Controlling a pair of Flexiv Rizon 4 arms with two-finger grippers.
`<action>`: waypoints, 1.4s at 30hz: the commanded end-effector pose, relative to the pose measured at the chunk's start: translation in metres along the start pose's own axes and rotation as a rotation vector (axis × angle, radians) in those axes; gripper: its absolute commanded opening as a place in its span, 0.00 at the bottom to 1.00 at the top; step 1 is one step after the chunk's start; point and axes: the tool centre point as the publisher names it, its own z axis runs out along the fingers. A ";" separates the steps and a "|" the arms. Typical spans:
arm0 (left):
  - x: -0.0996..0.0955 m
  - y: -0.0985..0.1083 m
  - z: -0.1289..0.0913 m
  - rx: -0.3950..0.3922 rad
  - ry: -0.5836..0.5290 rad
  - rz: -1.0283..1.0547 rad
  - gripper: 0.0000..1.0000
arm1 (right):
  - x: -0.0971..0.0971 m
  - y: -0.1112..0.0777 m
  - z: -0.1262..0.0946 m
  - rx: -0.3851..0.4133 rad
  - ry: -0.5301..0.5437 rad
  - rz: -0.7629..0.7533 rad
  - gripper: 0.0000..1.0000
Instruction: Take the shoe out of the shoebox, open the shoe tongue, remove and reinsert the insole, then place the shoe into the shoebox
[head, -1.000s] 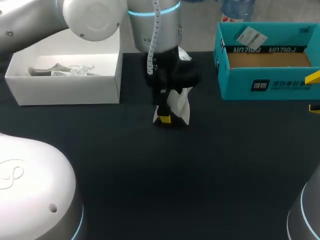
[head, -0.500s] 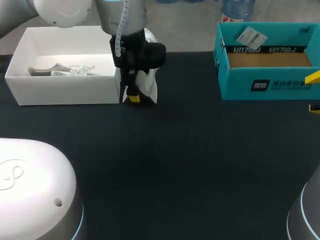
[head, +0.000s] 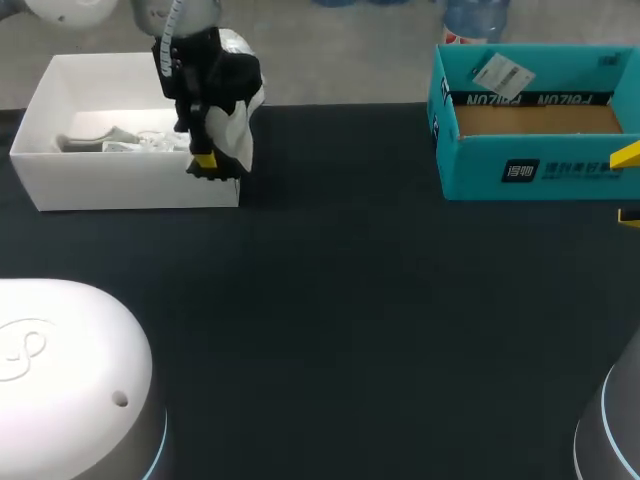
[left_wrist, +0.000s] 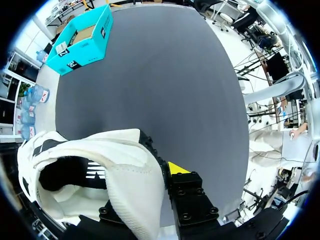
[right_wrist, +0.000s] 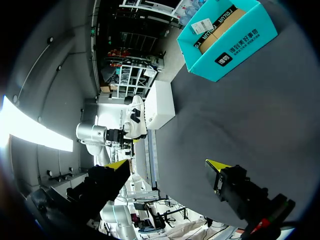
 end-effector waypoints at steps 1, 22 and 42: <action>-0.018 0.041 -0.006 0.016 0.005 -0.016 0.00 | 0.000 -0.002 0.000 -0.003 -0.003 0.001 1.00; -0.102 0.184 -0.002 -0.040 0.003 -0.140 0.00 | 0.000 -0.002 0.000 -0.003 -0.003 0.001 1.00; -0.192 0.288 0.014 -0.077 0.039 -0.189 0.00 | 0.000 -0.002 0.000 -0.003 -0.003 0.001 1.00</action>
